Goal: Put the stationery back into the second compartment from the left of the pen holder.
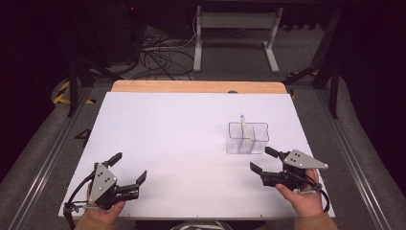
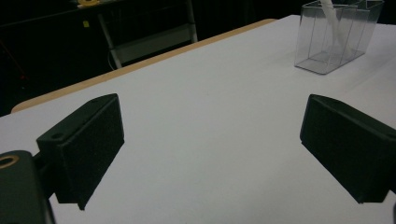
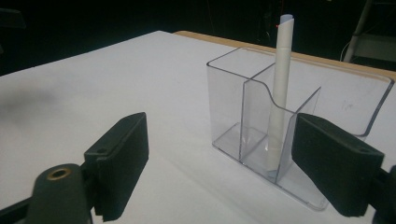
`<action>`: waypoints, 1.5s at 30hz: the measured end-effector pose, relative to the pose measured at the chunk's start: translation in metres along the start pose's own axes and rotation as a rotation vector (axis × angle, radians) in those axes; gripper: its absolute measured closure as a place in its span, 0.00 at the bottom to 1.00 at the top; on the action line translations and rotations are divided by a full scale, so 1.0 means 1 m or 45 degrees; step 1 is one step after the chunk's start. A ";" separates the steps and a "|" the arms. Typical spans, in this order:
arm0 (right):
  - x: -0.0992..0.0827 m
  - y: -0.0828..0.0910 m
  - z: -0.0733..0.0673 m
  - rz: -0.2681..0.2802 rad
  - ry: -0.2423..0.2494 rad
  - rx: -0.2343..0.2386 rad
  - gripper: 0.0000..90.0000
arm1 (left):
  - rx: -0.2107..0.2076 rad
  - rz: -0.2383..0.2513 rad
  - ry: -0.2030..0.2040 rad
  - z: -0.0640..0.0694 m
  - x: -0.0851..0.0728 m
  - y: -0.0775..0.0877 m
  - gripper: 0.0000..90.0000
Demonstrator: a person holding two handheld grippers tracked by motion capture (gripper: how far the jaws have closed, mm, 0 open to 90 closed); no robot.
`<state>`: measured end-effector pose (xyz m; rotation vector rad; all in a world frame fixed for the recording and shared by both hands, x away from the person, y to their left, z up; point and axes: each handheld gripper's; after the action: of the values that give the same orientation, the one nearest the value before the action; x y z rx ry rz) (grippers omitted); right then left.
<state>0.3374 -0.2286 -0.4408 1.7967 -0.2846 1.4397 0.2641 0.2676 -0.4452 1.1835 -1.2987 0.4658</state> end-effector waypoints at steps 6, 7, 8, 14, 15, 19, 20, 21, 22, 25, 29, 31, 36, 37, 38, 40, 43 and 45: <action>-0.013 -0.007 0.002 0.022 0.012 0.027 0.23 | -0.004 -0.009 -0.003 0.000 0.000 0.000 0.08; -0.015 -0.009 0.003 0.014 0.010 0.025 0.23 | -0.004 -0.011 -0.004 0.000 0.000 -0.001 0.08; -0.017 -0.010 0.003 0.009 0.009 0.023 0.23 | -0.005 -0.015 -0.003 0.000 0.000 -0.001 0.08; -0.020 -0.009 0.003 -0.049 0.008 0.014 0.22 | -0.005 -0.021 -0.004 0.000 -0.001 -0.002 0.08; -0.021 -0.008 0.003 -0.049 0.003 0.007 0.22 | -0.006 -0.021 -0.003 0.000 -0.001 -0.003 0.08; -0.027 -0.008 0.003 -0.065 0.004 -0.010 0.22 | -0.006 -0.021 -0.007 0.001 -0.002 -0.004 0.08; -0.027 -0.008 0.002 -0.072 0.006 -0.009 0.22 | -0.005 -0.022 -0.009 0.001 -0.002 -0.004 0.08; -0.027 -0.007 0.002 -0.074 0.008 -0.012 0.22 | -0.006 -0.024 -0.012 0.001 -0.002 -0.005 0.08; -0.027 -0.007 0.002 -0.074 0.010 -0.014 0.22 | -0.006 -0.027 -0.013 0.001 -0.002 -0.005 0.08; -0.027 -0.009 -0.001 -0.080 0.030 -0.013 0.22 | -0.003 -0.025 -0.011 0.000 -0.002 -0.006 0.08; -0.029 -0.013 -0.004 -0.077 0.074 -0.041 0.23 | -0.001 -0.024 -0.012 0.000 -0.002 -0.006 0.08; -0.030 -0.014 -0.004 -0.062 0.061 -0.034 0.23 | -0.001 -0.022 -0.013 0.000 -0.002 -0.006 0.08; -0.035 -0.019 -0.002 -0.068 0.032 -0.030 0.23 | -0.010 -0.023 -0.002 -0.001 -0.003 -0.006 0.08; -0.035 -0.019 -0.001 -0.065 0.026 -0.031 0.23 | -0.011 -0.023 -0.001 -0.001 -0.003 -0.006 0.08; -0.035 -0.019 -0.001 -0.059 0.018 -0.030 0.23 | -0.012 -0.023 0.001 -0.001 -0.003 -0.006 0.08; -0.035 -0.018 0.000 -0.051 0.007 -0.028 0.23 | -0.012 -0.025 0.002 -0.001 -0.003 -0.006 0.08; -0.035 -0.018 0.001 -0.045 -0.004 -0.027 0.23 | -0.009 -0.023 -0.001 -0.002 -0.003 -0.005 0.08; -0.035 -0.019 0.001 -0.045 -0.011 -0.025 0.23 | -0.002 -0.020 -0.004 -0.002 -0.003 -0.005 0.08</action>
<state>0.3381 -0.2272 -0.4806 1.7835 -0.2691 1.4002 0.2682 0.2682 -0.4501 1.1927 -1.2918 0.4516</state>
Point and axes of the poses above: each handheld gripper's, and its own axes: y roughly backward along the jaws, x roughly out of its top, z roughly to its right, and after that the axes turned 10 degrees about -z, right-handed
